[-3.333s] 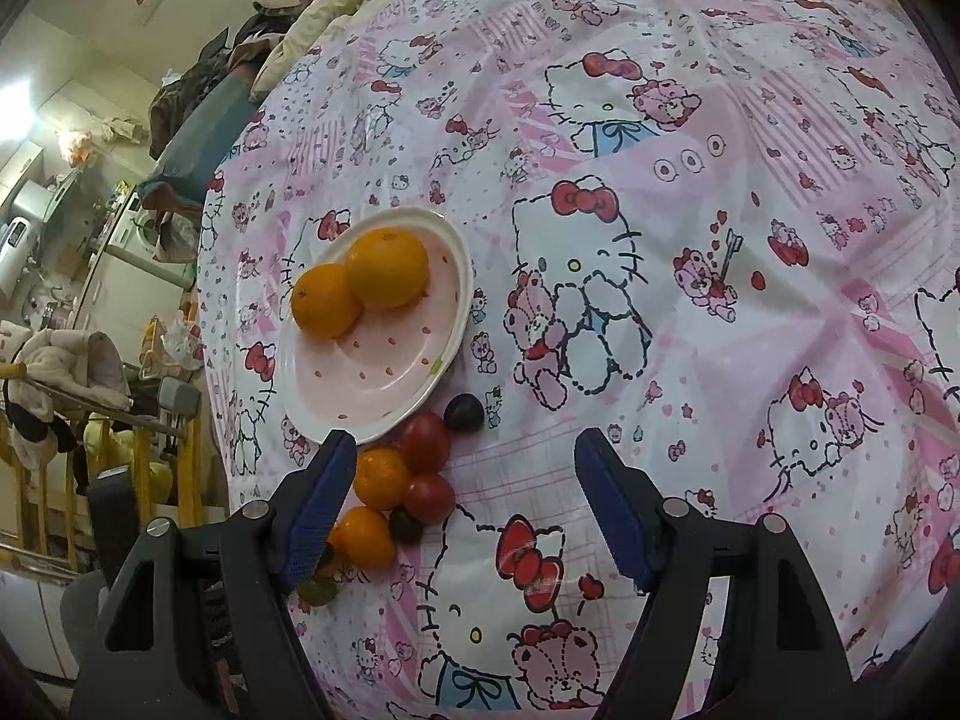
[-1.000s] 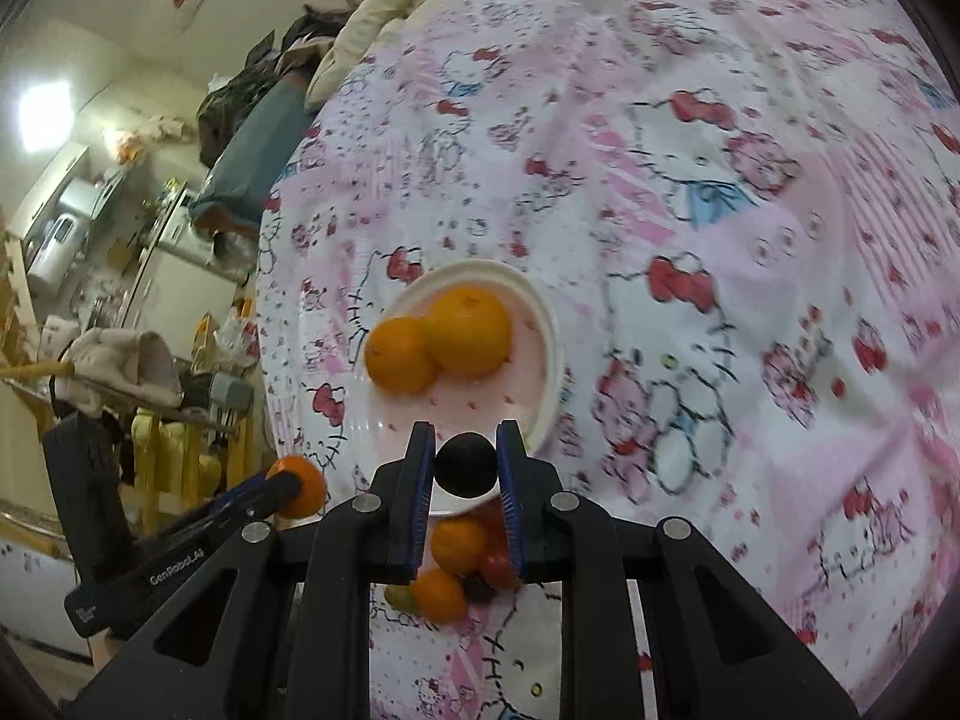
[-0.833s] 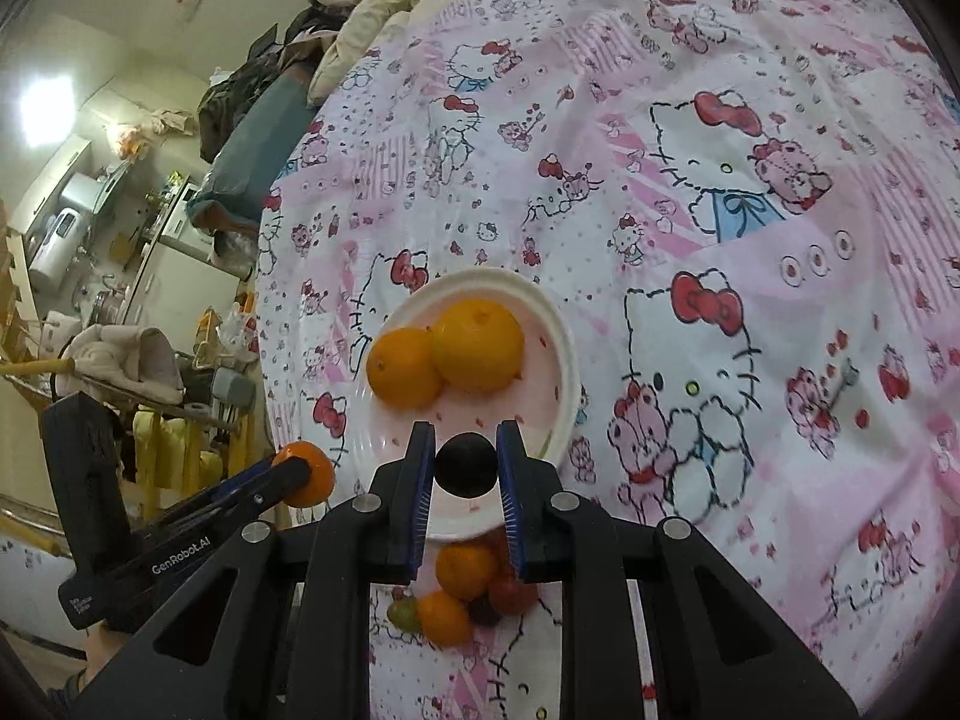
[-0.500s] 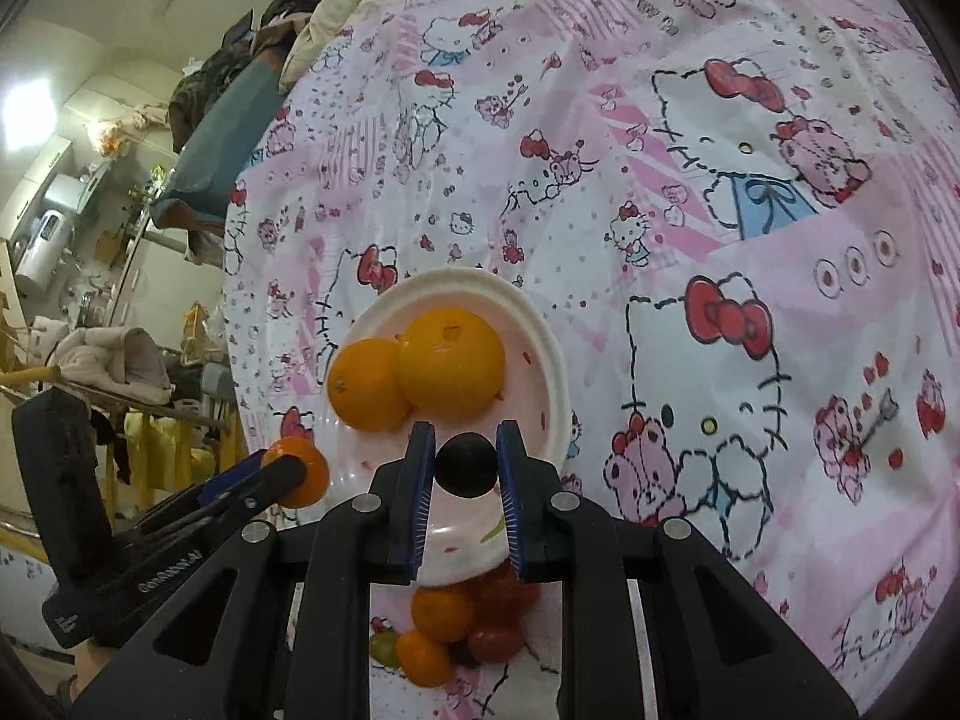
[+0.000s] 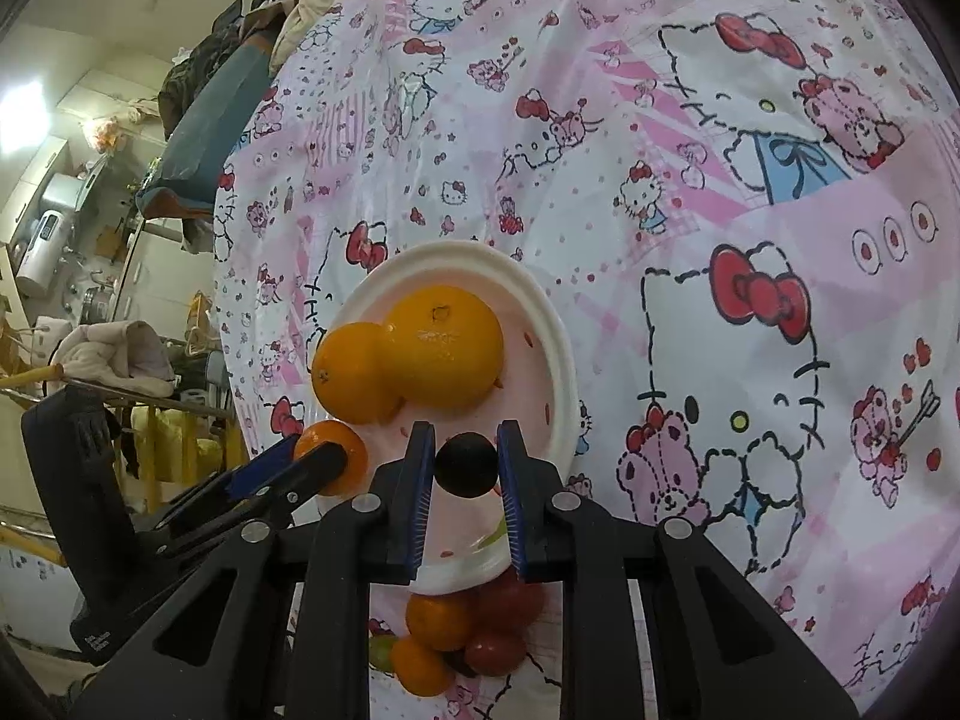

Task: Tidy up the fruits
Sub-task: 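Lower the tangerine onto the plate with the left gripper while the right drops the plum there, then open both grippers and lift them away from the plate, then grasp another tangerine from the cluster with the left gripper, then grasp a red tomato with the right gripper while the left lifts its tangerine, then carry the tomato and the tangerine over the plate with both grippers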

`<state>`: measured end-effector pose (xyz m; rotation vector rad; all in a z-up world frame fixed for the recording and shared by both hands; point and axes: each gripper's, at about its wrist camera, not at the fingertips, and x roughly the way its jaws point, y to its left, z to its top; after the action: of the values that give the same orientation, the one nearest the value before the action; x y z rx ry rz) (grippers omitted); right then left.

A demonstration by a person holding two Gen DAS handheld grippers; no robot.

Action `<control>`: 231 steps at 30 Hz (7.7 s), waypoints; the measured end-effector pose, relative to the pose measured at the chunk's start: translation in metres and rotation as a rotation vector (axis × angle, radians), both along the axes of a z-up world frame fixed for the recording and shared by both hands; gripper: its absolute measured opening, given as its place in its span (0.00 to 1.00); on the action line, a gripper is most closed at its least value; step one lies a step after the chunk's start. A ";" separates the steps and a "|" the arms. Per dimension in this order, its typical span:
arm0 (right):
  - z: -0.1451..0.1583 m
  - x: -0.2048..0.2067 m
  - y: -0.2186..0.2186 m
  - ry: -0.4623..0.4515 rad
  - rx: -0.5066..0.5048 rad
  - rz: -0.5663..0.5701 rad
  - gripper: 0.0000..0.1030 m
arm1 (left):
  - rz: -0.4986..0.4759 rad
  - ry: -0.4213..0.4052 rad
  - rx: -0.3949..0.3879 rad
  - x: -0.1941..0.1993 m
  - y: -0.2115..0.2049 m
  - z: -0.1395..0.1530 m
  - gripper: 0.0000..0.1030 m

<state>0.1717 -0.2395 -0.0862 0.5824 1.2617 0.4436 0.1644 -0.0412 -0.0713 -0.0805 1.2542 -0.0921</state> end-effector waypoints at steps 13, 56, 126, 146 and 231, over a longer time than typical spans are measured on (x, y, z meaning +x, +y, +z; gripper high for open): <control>-0.005 -0.003 0.006 0.012 -0.012 0.011 0.24 | -0.011 0.038 -0.007 0.008 -0.010 -0.016 0.36; 0.062 -0.042 -0.020 -0.152 -0.104 -0.030 0.80 | 0.015 -0.184 -0.037 -0.034 0.012 0.045 0.79; 0.033 -0.095 -0.054 -0.037 -0.123 -0.147 0.80 | -0.156 -0.134 -0.122 -0.114 -0.001 0.059 0.35; -0.007 -0.093 0.004 0.108 -0.072 0.093 0.38 | 0.040 -0.098 -0.079 -0.102 0.041 0.046 0.35; 0.023 -0.008 0.002 -0.072 -0.024 0.101 0.27 | 0.065 -0.051 -0.055 0.007 0.039 0.008 0.35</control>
<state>0.1636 -0.2378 -0.0631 0.4795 1.2297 0.5286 0.1714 -0.0020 -0.0633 -0.1648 1.1974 -0.0721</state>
